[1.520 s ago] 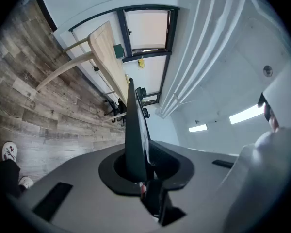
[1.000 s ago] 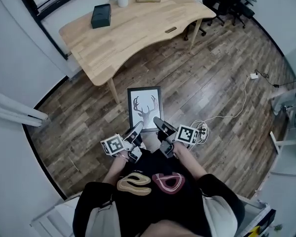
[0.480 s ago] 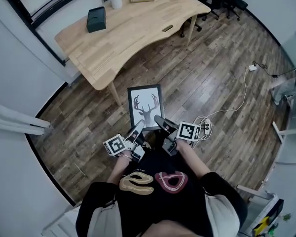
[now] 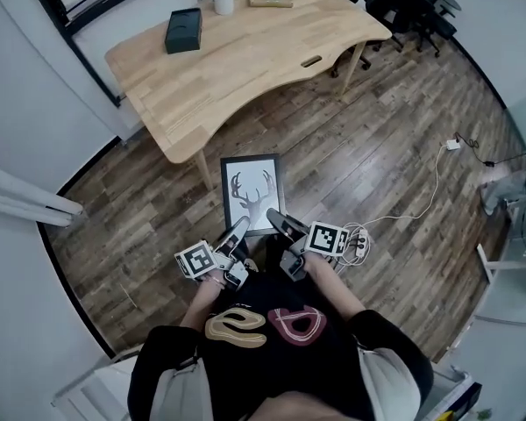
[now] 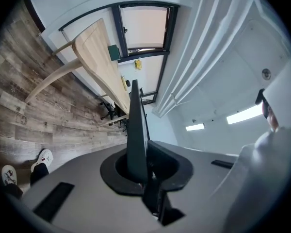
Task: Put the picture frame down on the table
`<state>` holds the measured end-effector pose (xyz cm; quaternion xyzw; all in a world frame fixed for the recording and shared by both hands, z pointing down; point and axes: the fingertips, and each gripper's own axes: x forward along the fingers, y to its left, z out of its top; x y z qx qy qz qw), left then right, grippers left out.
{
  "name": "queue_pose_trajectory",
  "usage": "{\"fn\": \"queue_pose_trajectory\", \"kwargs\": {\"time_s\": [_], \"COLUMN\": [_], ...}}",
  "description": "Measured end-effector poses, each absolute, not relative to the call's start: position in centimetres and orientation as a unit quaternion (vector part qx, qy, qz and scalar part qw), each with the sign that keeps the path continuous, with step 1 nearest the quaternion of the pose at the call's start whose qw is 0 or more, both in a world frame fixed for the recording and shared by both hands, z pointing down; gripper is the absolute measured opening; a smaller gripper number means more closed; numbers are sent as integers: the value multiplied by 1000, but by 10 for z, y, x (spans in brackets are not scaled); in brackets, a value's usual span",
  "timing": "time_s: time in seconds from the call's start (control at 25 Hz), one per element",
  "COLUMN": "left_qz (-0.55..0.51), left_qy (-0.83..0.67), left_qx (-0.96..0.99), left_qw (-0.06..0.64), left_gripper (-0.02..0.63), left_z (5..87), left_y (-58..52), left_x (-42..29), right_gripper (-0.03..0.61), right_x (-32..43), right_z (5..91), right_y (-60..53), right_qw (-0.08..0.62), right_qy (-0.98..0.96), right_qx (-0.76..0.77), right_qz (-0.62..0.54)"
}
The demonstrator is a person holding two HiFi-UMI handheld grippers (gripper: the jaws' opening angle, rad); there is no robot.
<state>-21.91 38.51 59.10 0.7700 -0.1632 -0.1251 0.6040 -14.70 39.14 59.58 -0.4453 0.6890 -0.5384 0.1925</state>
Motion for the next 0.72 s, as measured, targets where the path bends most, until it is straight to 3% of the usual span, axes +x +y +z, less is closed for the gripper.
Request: {"fn": "queue_pose_trajectory", "kwargs": {"time_s": [0.52,0.72], "left_qz": [-146,-146], "left_qy": [-193,-219], "left_qx": [755,770], "left_qw": [609,581], "left_gripper": [49,51], "left_z": [592,584], "left_y": [294,253], "left_x": [-159,-134], "right_gripper": [86,87], "right_x": [-88,-61], "right_z": [599,590], "right_y": [295,252], "right_qw": [165,152], "right_qy": [701,717], "right_qx": [-421,-402], "right_qz": [-552,-548]}}
